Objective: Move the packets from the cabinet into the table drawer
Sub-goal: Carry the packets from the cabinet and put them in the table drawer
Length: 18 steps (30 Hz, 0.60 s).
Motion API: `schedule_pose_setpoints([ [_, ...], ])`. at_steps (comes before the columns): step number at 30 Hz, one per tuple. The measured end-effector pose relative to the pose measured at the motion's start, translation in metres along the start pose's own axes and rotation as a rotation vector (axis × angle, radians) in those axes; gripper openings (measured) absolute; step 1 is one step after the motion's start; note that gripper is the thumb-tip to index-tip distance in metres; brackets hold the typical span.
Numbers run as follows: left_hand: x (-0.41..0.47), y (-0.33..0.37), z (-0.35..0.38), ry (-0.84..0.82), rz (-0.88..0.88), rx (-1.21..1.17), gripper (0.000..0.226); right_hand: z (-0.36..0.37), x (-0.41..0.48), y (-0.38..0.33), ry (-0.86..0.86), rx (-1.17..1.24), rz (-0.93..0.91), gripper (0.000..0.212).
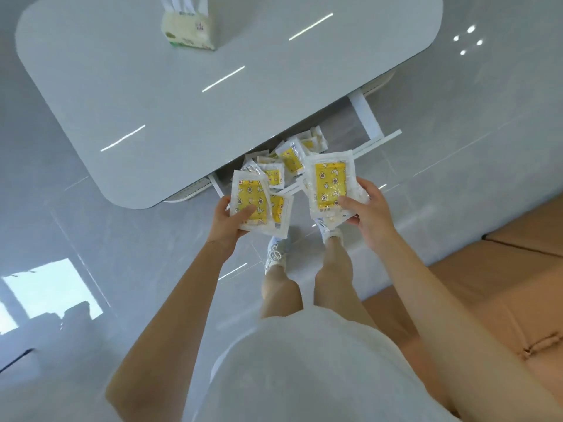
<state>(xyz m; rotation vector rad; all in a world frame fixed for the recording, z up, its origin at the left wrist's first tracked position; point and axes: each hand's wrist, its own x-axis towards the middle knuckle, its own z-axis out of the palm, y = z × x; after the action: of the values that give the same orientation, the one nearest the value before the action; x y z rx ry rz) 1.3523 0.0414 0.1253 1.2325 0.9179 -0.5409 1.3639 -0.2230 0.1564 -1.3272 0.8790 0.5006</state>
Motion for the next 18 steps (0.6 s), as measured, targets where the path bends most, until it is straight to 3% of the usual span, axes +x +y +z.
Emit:
schedule_pose_setpoints([
  [3, 0.036, -0.003, 0.014, 0.055, -0.08, -0.131, 0.045, -0.003, 0.05, -0.02, -0.05, -0.074, 0.035, 0.041],
  [11, 0.127, -0.036, 0.037, 0.292, -0.159, -0.327, 0.033, 0.008, 0.18, -0.029, -0.081, -0.335, 0.097, 0.042],
  [18, 0.234, -0.08, 0.036, 0.249, -0.155, -0.301, 0.035, 0.023, 0.312, 0.018, -0.042, -0.52, 0.032, 0.034],
])
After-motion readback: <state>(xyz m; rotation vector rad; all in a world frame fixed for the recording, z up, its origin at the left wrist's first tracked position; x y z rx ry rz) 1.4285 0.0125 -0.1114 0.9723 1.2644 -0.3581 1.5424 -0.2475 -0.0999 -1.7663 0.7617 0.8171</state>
